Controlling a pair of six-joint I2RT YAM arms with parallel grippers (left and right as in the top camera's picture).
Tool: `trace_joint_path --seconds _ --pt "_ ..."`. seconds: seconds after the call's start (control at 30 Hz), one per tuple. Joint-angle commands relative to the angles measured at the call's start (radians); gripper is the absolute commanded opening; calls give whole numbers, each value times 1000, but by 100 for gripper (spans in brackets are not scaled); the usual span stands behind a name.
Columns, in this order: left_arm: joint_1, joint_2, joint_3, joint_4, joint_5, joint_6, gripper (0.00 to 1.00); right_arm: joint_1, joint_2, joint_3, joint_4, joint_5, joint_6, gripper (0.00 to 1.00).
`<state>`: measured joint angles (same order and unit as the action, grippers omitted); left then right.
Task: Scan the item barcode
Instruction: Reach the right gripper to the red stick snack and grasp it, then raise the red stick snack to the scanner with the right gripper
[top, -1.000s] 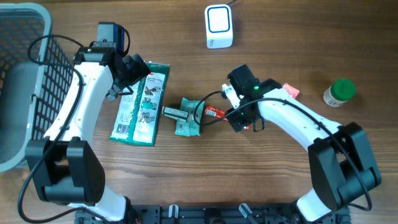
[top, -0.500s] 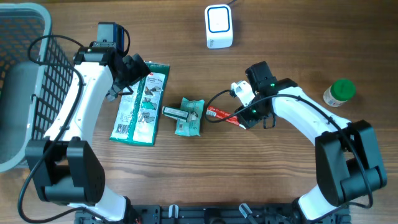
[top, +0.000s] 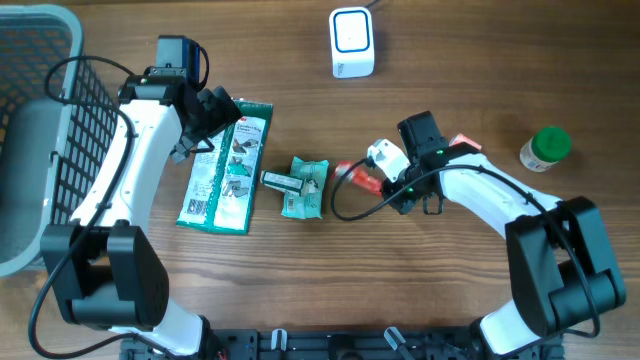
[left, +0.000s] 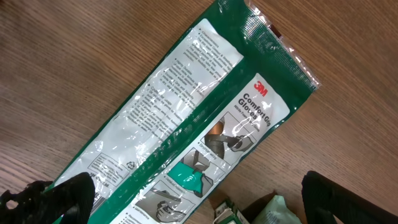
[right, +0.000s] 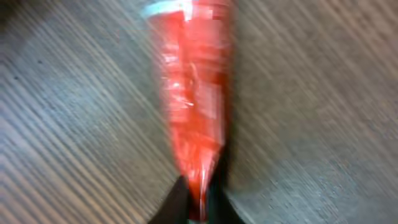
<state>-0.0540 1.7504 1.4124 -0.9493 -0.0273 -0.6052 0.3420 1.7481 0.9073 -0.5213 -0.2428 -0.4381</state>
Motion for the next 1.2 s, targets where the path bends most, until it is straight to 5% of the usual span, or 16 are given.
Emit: trace_joint_path --seconds 0.0,0.33,0.5,0.7,0.83,1.17 --pt "0 0 -2 -1 1 -9 100 3 32 -33 -11 21 -4 4" --pt "0 0 -2 -1 1 -9 100 11 -120 194 -92 18 45 4" --pt "0 0 -2 -1 1 -9 100 43 -283 197 -80 -34 -79 4" --pt "0 0 -2 -1 1 -9 100 43 -297 197 80 -89 -111 4" --pt "0 0 -2 -1 1 -9 100 43 -297 197 293 186 -139 5" --pt "0 0 -2 -1 1 -9 100 43 -102 197 739 616 -650 4"
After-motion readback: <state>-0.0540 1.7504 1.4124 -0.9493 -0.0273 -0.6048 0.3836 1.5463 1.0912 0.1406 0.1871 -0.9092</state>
